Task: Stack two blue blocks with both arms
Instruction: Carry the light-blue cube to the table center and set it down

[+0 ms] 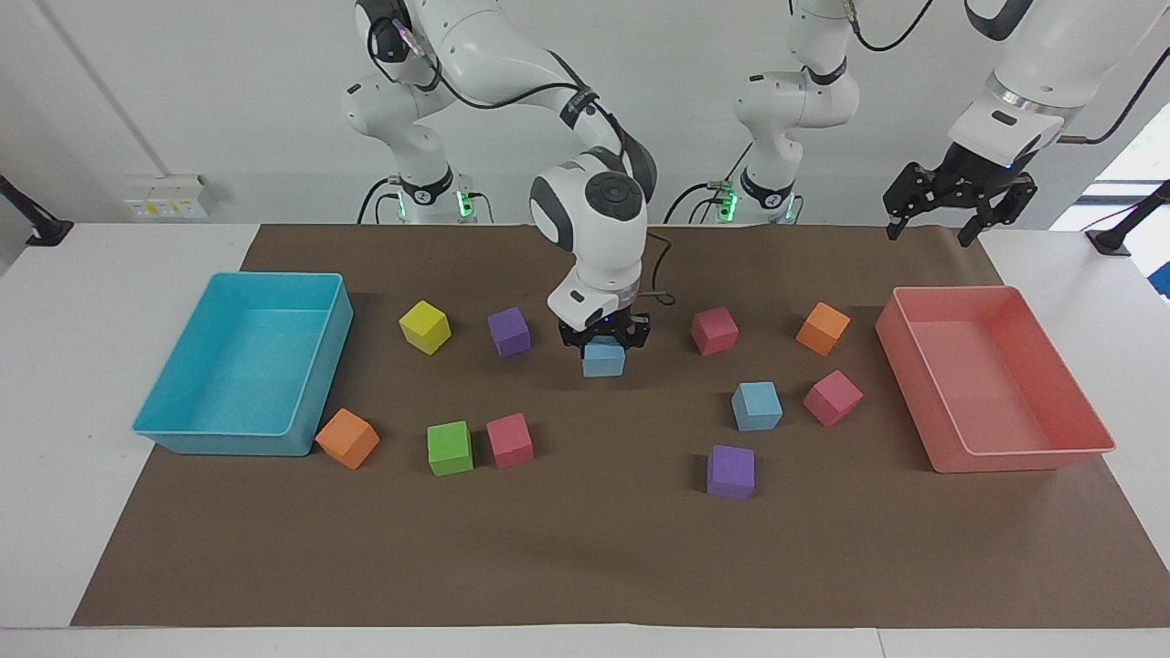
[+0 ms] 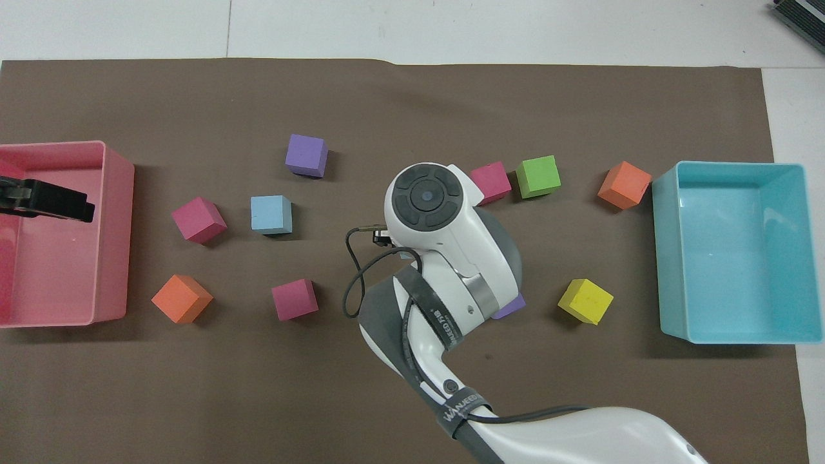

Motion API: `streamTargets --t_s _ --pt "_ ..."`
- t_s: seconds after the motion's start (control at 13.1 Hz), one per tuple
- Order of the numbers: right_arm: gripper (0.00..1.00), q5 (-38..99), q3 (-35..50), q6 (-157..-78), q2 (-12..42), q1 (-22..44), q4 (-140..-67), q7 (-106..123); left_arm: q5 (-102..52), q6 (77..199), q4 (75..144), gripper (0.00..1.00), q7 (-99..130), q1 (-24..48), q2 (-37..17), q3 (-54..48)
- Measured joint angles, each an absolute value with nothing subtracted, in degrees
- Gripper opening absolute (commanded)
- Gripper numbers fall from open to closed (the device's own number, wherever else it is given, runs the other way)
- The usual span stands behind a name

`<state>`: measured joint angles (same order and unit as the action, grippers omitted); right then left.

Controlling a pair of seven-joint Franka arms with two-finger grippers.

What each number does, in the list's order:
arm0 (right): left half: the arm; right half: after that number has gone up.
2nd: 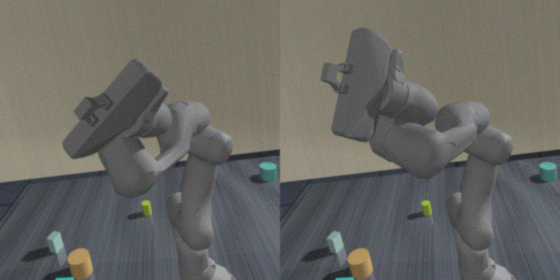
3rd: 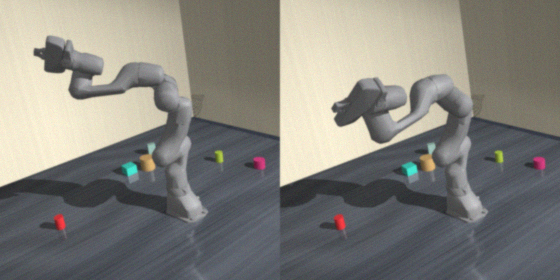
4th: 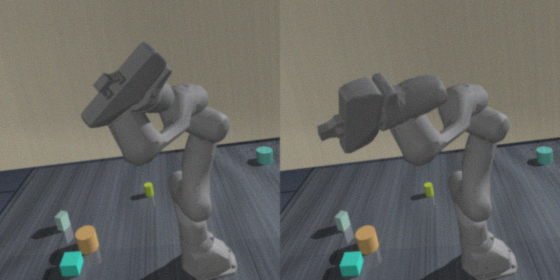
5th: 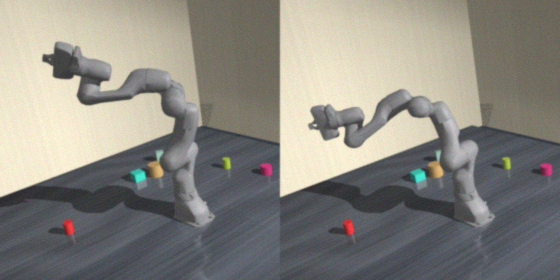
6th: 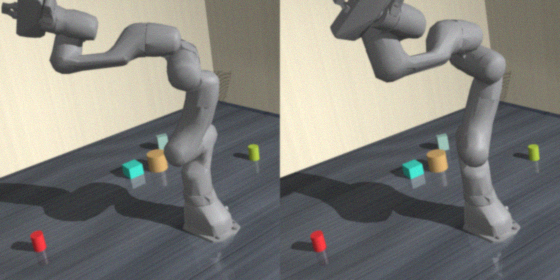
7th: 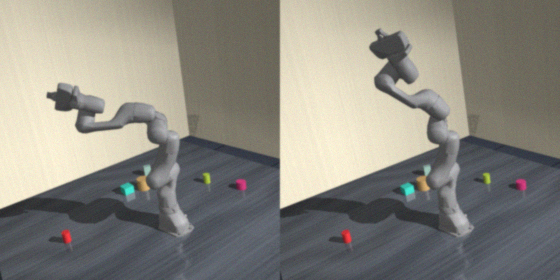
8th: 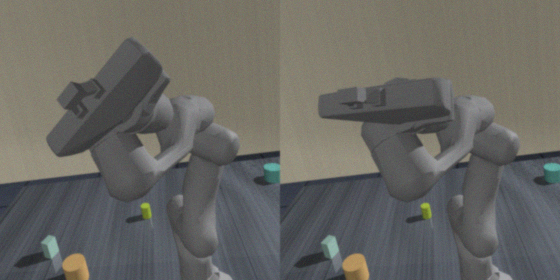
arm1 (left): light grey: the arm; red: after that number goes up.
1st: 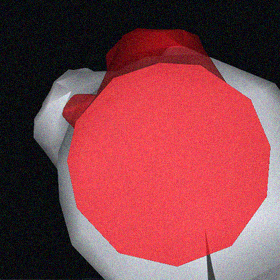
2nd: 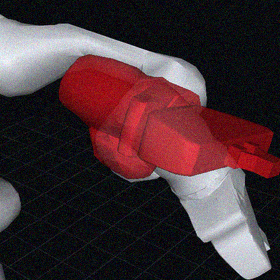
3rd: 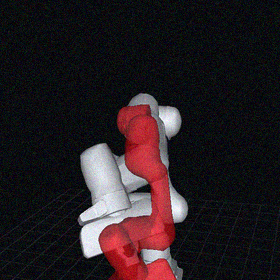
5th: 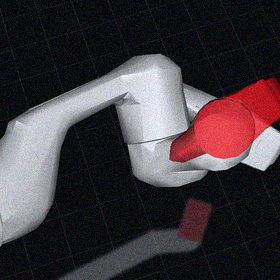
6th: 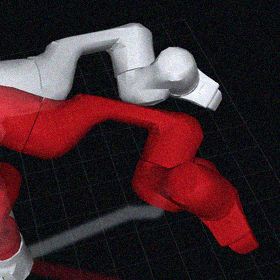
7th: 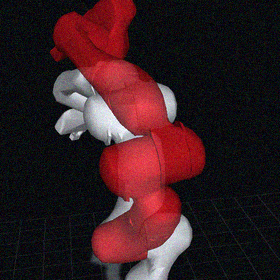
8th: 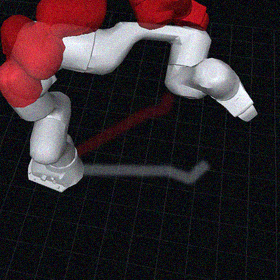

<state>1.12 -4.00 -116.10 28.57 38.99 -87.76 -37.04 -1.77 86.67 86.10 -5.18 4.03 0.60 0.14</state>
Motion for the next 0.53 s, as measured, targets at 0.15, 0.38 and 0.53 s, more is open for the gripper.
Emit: streamTargets --t_s 0.15,0.38,0.53 --pt "0.00 1.1 -4.0 -117.9 30.2 39.6 -87.1 -38.8 -1.8 86.7 86.1 1.00 -5.2 4.0 0.6 0.1" --pt "0.00 1.2 -4.0 -121.0 31.7 40.3 -87.1 -39.3 -1.8 86.7 86.1 1.00 -5.2 4.0 0.6 0.1" --pt "0.00 1.2 -4.0 -122.1 32.2 40.5 -87.5 -39.3 -1.8 86.7 86.1 1.00 -5.2 4.0 0.6 0.1"
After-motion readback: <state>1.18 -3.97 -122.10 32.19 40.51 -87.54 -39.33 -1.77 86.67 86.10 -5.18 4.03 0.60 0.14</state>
